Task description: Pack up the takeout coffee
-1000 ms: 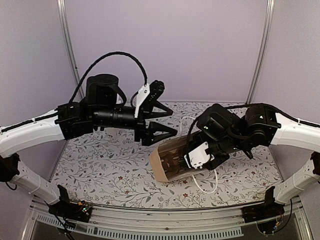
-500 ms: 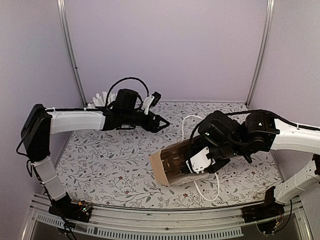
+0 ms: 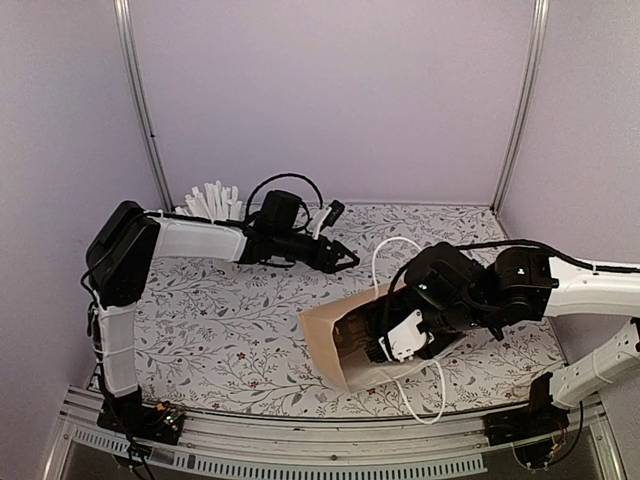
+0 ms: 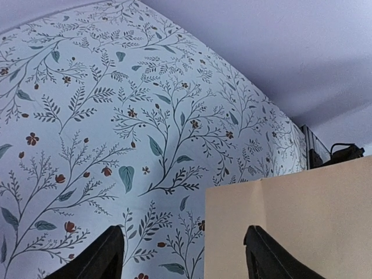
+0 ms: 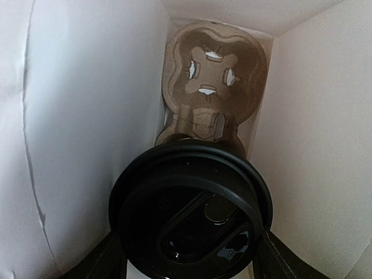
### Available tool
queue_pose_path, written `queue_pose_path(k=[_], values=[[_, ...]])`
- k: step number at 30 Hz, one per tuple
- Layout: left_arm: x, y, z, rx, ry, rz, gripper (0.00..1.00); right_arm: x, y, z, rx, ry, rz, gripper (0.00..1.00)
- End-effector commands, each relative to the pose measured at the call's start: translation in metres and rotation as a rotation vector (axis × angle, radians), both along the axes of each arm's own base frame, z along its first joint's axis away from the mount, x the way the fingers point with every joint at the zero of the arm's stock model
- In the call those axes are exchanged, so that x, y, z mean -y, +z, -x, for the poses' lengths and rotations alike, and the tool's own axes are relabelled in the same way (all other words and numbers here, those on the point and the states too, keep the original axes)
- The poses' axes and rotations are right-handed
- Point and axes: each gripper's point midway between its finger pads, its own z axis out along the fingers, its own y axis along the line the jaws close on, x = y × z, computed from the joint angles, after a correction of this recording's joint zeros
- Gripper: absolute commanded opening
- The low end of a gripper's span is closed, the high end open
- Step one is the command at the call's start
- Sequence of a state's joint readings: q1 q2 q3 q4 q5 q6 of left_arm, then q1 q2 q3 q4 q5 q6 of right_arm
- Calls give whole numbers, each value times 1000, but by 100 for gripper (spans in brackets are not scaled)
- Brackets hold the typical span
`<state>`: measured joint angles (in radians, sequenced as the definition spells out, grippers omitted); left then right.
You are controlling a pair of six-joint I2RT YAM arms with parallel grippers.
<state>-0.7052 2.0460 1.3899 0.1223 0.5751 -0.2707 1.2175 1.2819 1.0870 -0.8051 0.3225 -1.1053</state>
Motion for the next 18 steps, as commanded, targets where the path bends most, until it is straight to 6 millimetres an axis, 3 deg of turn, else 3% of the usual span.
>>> queue_pose_path(k=[1,18], values=[[12,-5,7,-33,-69,34,73,-14,23,-15,38,-19,-112,34],[19,-27,24,-113,-179,57,61,-9,3,-46,59,-93,-83,34]])
